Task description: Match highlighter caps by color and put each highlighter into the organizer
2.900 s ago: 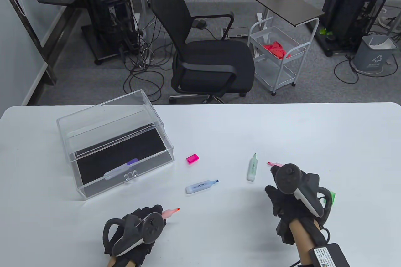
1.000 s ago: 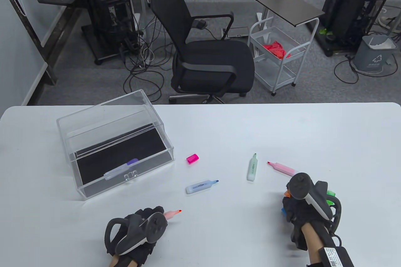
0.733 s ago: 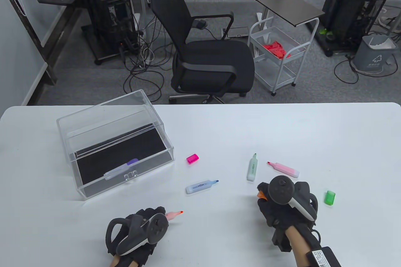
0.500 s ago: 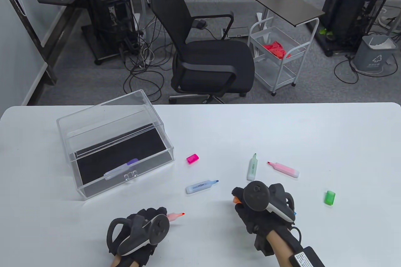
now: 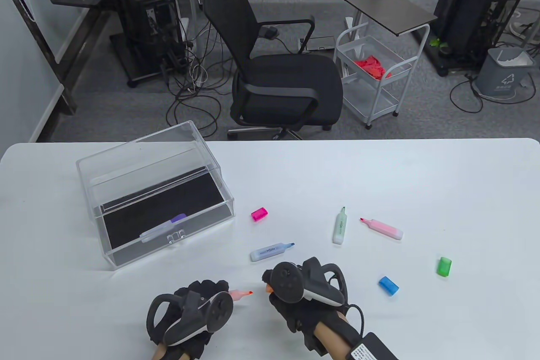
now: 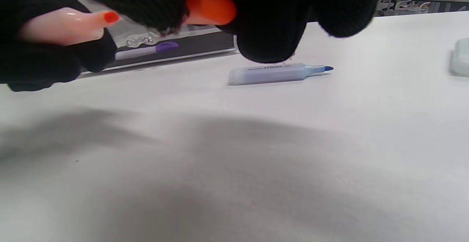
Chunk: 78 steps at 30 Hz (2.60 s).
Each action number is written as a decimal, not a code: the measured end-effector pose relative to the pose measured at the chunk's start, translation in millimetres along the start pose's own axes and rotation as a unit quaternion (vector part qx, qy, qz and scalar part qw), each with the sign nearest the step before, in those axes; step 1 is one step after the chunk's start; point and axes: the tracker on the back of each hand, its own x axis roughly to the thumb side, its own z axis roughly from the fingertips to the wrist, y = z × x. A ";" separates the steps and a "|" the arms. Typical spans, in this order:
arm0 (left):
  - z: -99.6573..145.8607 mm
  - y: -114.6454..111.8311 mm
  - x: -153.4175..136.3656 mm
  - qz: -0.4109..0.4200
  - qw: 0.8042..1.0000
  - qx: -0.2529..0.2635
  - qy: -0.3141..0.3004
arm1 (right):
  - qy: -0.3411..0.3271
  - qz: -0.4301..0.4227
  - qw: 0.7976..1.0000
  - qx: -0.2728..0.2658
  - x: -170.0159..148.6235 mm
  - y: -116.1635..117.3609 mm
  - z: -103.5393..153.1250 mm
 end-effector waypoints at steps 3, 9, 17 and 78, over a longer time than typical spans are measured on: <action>-0.1 -0.2 0.4 -0.001 1.000 0.000 -0.001 | -0.010 0.005 1.000 0.001 9.2 1.8 -2.6; -0.2 -0.3 2.2 -0.004 1.000 -0.001 -0.005 | -0.019 0.013 1.000 0.009 20.0 3.5 -5.4; 0.2 0.0 7.4 -0.005 1.000 0.002 -0.014 | -0.033 -0.011 0.999 0.007 27.2 7.9 -6.0; -3.3 0.6 -9.7 0.067 0.997 0.033 0.029 | 0.051 -0.102 0.991 -0.076 -3.2 8.9 10.4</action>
